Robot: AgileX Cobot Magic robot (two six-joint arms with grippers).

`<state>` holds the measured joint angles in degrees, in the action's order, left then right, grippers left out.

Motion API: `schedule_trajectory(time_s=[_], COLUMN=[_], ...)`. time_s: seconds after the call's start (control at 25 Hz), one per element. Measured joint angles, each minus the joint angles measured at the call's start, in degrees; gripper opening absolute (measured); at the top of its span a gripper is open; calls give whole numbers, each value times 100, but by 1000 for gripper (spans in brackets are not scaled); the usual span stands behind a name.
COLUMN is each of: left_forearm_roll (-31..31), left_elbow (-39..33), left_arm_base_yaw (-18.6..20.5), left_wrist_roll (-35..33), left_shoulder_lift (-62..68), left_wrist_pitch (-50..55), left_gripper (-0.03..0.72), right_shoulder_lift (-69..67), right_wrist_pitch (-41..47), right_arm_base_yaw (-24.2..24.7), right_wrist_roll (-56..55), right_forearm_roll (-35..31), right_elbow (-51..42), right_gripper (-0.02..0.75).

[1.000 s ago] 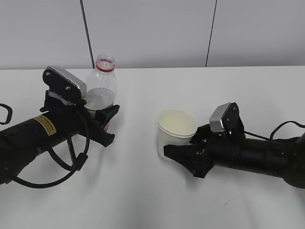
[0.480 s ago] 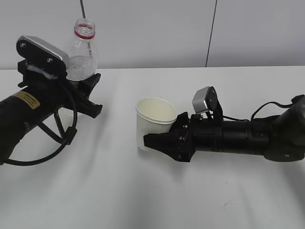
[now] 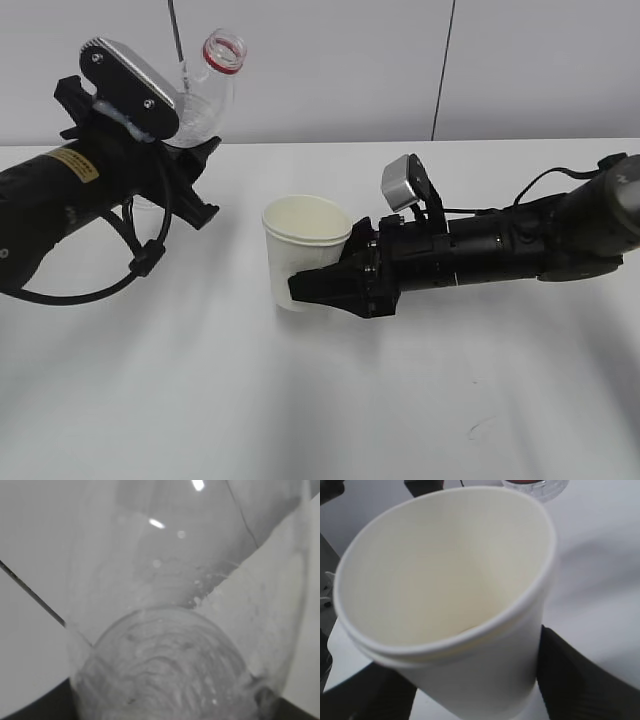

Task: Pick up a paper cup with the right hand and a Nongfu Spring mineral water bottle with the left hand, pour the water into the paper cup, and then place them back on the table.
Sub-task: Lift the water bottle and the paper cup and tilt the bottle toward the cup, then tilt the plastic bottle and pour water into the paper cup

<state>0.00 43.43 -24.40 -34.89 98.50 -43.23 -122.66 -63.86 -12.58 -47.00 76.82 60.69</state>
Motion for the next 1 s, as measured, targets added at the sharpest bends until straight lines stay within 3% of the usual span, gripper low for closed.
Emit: schedule_trajectory(time_s=[0.32, 0.56, 1.0], left_forearm_roll=[0, 0, 0], left_elbow=[207, 209, 209], left_arm_base_yaw=[0, 0, 0], left_wrist_roll=[-1033, -2032, -3249], left_shoulder_lift=[-23, -23, -23], left_wrist_pitch=[450, 542, 537], left_gripper=[356, 356, 356], right_shoulder_lift=[0, 0, 0], right_wrist_pitch=[224, 233, 408], right_arm_base_yaw=[0, 0, 0], right_wrist_roll=[-680, -789, -813], right_forearm_roll=[723, 802, 823], right_elbow=[363, 428, 428], right_gripper=[505, 505, 504])
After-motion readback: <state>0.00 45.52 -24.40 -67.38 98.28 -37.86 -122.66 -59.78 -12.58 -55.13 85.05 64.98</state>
